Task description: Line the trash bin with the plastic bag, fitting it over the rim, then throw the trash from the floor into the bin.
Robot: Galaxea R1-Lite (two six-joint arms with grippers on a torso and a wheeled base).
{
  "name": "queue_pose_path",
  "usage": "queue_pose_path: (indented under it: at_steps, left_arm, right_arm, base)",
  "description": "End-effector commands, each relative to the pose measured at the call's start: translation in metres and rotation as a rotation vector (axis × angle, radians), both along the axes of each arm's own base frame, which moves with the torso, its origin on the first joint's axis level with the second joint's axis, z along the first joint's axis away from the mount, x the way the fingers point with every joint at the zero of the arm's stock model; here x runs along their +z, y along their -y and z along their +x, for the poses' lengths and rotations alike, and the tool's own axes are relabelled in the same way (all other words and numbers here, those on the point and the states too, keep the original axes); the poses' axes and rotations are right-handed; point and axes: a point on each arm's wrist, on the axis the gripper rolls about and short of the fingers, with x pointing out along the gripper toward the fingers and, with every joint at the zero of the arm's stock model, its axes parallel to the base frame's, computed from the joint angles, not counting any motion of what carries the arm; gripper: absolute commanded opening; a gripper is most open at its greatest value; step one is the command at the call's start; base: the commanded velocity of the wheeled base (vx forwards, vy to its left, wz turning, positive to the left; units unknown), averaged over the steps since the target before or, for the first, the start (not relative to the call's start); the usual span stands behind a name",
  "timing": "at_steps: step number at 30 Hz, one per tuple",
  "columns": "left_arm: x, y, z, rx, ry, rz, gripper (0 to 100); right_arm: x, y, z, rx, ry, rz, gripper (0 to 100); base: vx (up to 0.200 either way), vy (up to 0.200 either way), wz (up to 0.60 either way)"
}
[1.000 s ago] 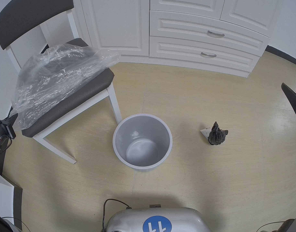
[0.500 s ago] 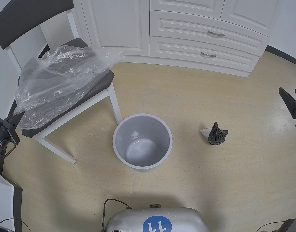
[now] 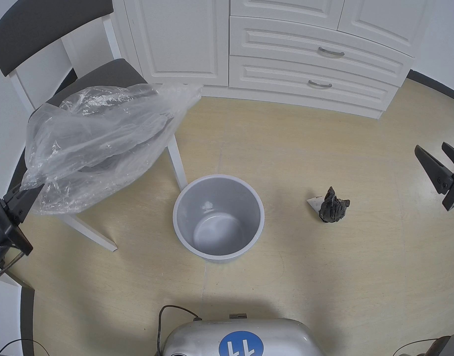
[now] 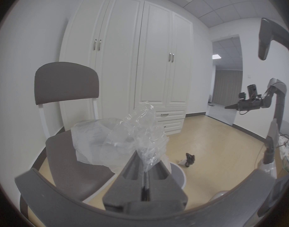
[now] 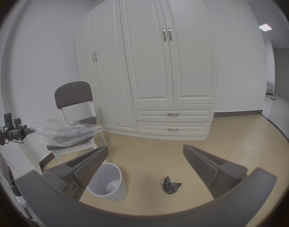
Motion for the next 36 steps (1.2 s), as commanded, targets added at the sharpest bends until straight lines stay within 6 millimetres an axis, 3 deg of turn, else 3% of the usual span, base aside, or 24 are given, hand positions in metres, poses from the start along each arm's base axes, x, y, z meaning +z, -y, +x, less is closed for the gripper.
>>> queue_pose_path:
  at_steps: [1, 11, 16, 19, 27, 32, 36]
  left_arm:
    - [0.002, 0.010, -0.027, -0.072, 0.057, 0.006, 0]
    - [-0.002, 0.022, -0.068, -0.245, 0.043, 0.003, 0]
    - [-0.002, 0.024, -0.072, -0.287, 0.046, 0.005, 0]
    - [0.009, 0.025, -0.073, -0.312, 0.079, -0.002, 0]
    - [0.023, 0.028, -0.061, -0.317, 0.066, -0.020, 0]
    - [0.034, 0.033, -0.030, -0.218, 0.016, -0.037, 0]
    - [0.035, 0.044, -0.020, -0.239, -0.010, -0.050, 0]
  right_arm:
    - [-0.008, -0.007, 0.007, 0.025, -0.042, -0.021, 100]
    - [-0.022, -0.017, 0.020, 0.048, -0.112, -0.050, 100]
    - [-0.024, -0.020, 0.022, 0.054, -0.122, -0.055, 100]
    - [-0.024, -0.023, 0.021, 0.072, -0.124, -0.059, 100]
    - [-0.025, -0.027, 0.020, 0.079, -0.127, -0.060, 100]
    - [-0.025, -0.030, 0.019, 0.082, -0.130, -0.060, 100]
    - [-0.025, -0.031, 0.019, 0.085, -0.130, -0.061, 100]
  base:
    - [0.000, 0.000, 0.00]
    - [0.000, 0.000, 0.00]
    - [0.000, 0.000, 0.00]
    - [0.000, 0.000, 0.00]
    - [0.000, 0.000, 0.00]
    - [0.000, 0.000, 0.00]
    - [0.000, 0.000, 0.00]
